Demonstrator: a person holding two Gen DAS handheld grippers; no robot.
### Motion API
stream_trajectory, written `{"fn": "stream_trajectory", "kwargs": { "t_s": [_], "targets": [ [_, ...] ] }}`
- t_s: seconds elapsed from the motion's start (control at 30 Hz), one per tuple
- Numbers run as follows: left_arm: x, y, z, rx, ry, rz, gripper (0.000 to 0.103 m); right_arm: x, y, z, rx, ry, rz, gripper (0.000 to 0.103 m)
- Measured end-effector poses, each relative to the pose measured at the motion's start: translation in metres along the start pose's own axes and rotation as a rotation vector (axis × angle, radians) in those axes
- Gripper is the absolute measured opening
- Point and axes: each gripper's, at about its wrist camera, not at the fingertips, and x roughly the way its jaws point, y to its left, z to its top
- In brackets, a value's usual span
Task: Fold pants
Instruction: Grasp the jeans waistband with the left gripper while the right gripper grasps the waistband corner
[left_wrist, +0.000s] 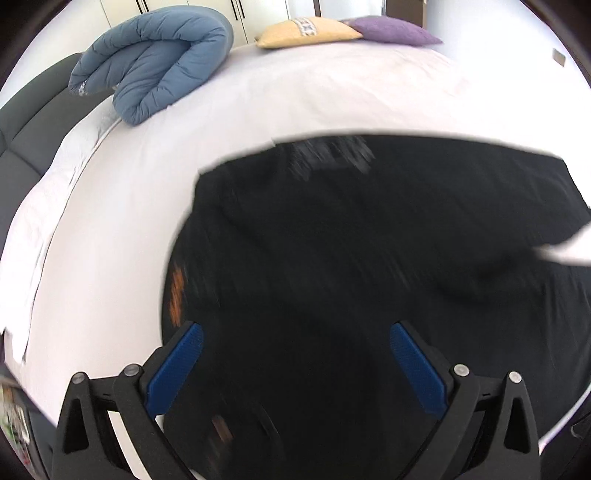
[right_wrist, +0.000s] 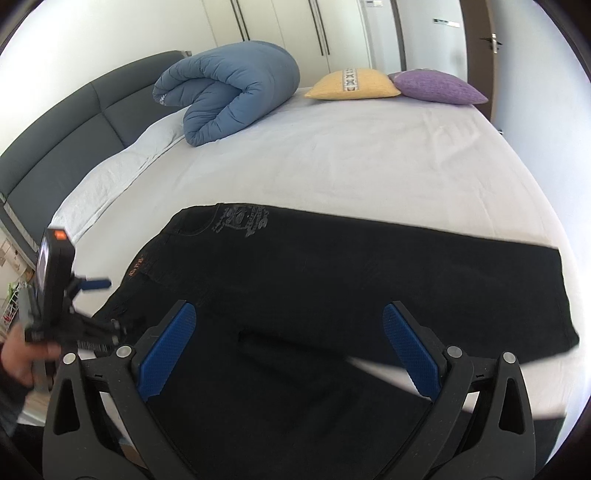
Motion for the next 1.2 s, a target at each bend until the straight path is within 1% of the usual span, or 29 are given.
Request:
{"fn": "stream_trajectory", "kwargs": {
  "t_s": [0.07,0.1,0.17,0.2,0.23,0.27,0.33,0.37,0.4,0.43,0.47,0.5,0.57,0.6,0.63,0.67,0.7,0.73,0.77,0.8,0.83,0.87,0.93,1.0,1.07,1.1,1.2],
  "targets": [
    [0.014,0.018,0.029,-0.009,-0.029,-0.009,0.102,0.022,-0.014,0.019,-0.023,0.009,0.0,0.103],
    [0.02,0.029,0.044,-0.034,-0.063,-0.035,0.1,0.031,-0.021,0.028,-0.027,0.011,-0.002,0.103],
    [0.029,0.044,0.067,-0.067,-0.091,-0.09,0.1,0.055,-0.037,0.049,-0.018,0.009,-0.003,0.103],
    [0.036,0.049,0.079,-0.081,-0.09,-0.107,0.1,0.064,-0.045,0.058,-0.012,0.006,0.007,0.103],
    [0.044,0.056,0.089,-0.105,-0.095,-0.104,0.103,0.077,-0.055,0.068,-0.006,0.009,0.013,0.103],
    [0.055,0.063,0.1,-0.117,-0.086,-0.102,0.103,0.089,-0.061,0.076,-0.003,0.018,0.012,0.103],
    [0.069,0.067,0.111,-0.097,-0.075,-0.11,0.103,0.114,-0.074,0.089,0.008,0.055,0.012,0.103],
    [0.075,0.068,0.117,-0.06,-0.077,-0.095,0.103,0.126,-0.082,0.094,0.006,0.076,0.01,0.103],
    [0.079,0.066,0.121,-0.001,-0.066,-0.091,0.103,0.138,-0.084,0.1,-0.004,0.091,0.01,0.103],
    [0.086,0.061,0.13,0.059,-0.051,-0.061,0.103,0.151,-0.089,0.106,-0.019,0.108,0.016,0.103],
    [0.091,0.059,0.136,0.084,-0.036,-0.041,0.103,0.162,-0.093,0.112,-0.037,0.117,0.02,0.103],
    [0.098,0.057,0.144,0.112,-0.011,-0.039,0.103,0.174,-0.094,0.116,-0.058,0.126,0.021,0.103],
    [0.106,0.053,0.156,0.171,-0.018,-0.082,0.103,0.19,-0.088,0.12,-0.105,0.157,0.047,0.103],
    [0.11,0.05,0.163,0.223,-0.023,-0.113,0.103,0.2,-0.088,0.124,-0.128,0.178,0.069,0.103],
    [0.114,0.048,0.168,0.263,-0.013,-0.129,0.102,0.204,-0.084,0.126,-0.144,0.189,0.092,0.102],
    [0.12,0.045,0.173,0.31,0.003,-0.147,0.099,0.211,-0.082,0.129,-0.163,0.198,0.119,0.096],
    [0.128,0.042,0.178,0.361,0.035,-0.174,0.099,0.218,-0.081,0.131,-0.181,0.207,0.137,0.091],
    [0.135,0.039,0.181,0.394,0.056,-0.181,0.096,0.22,-0.08,0.132,-0.2,0.218,0.152,0.082],
    [0.143,0.037,0.183,0.437,0.087,-0.178,0.089,0.225,-0.078,0.133,-0.218,0.231,0.167,0.072],
    [0.15,0.036,0.184,0.468,0.115,-0.194,0.086,0.23,-0.077,0.133,-0.233,0.24,0.182,0.067],
    [0.156,0.036,0.186,0.485,0.141,-0.226,0.083,0.234,-0.075,0.133,-0.243,0.249,0.197,0.059],
    [0.159,0.036,0.187,0.492,0.155,-0.244,0.083,0.235,-0.072,0.131,-0.249,0.255,0.209,0.053],
    [0.165,0.038,0.191,0.498,0.184,-0.292,0.083,0.24,-0.073,0.131,-0.26,0.258,0.228,0.051],
    [0.172,0.042,0.195,0.491,0.221,-0.337,0.083,0.243,-0.073,0.13,-0.266,0.262,0.25,0.051],
    [0.179,0.044,0.195,0.481,0.253,-0.365,0.083,0.241,-0.07,0.125,-0.273,0.267,0.258,0.051],
    [0.181,0.043,0.193,0.475,0.269,-0.38,0.081,0.243,-0.069,0.125,-0.279,0.271,0.261,0.051],
    [0.187,0.045,0.191,0.452,0.3,-0.402,0.078,0.238,-0.061,0.121,-0.312,0.278,0.264,0.051]
  ]
}}
